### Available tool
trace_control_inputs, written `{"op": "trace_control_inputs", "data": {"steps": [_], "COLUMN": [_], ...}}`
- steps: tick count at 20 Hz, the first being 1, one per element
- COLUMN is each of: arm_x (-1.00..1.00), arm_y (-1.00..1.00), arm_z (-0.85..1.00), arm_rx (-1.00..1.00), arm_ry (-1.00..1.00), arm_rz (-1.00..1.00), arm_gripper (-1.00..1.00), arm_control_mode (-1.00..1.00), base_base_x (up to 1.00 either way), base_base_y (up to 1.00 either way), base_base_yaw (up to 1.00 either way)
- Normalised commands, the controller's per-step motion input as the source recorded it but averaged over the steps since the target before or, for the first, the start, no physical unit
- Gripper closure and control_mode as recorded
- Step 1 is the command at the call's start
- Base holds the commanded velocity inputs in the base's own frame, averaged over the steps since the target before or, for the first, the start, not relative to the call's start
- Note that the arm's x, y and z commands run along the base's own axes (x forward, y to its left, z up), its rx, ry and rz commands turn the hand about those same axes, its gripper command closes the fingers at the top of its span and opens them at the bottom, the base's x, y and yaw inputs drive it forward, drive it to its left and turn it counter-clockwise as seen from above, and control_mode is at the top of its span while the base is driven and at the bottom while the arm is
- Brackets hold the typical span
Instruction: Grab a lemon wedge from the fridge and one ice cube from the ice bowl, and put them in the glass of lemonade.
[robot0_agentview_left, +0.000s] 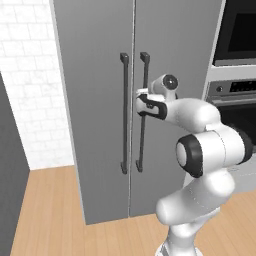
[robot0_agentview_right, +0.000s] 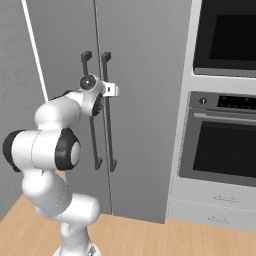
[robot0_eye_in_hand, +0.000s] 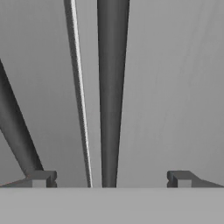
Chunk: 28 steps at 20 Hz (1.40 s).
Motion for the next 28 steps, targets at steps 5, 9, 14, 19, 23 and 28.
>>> {"op": "trace_control_inputs", "data": {"steps": [5,9,14,19,23,28], "arm_x": [0.64,0.74,0.66,0.38,-0.02,-0.62], "arm_y": [0.0,0.0,0.0,0.0,0.0,-0.36], "arm_z": [-0.18,-0.18,-0.15,-0.06,0.0,0.17], "arm_rx": [0.0,0.01,0.01,0.0,0.0,0.01], "arm_ry": [0.0,0.0,0.0,0.0,0.0,-0.15], "arm_rz": [0.0,0.0,0.0,0.0,0.0,-0.12], "arm_gripper": [-1.0,-1.0,-1.0,1.0,1.0,1.0], "arm_control_mode": [-1.0,-1.0,-1.0,-1.0,-1.0,-1.0], "base_base_x": [0.0,0.0,0.0,0.0,0.0,0.0], "base_base_y": [0.0,0.0,0.0,0.0,0.0,0.0], "base_base_yaw": [0.0,0.0,0.0,0.0,0.0,0.0]}}
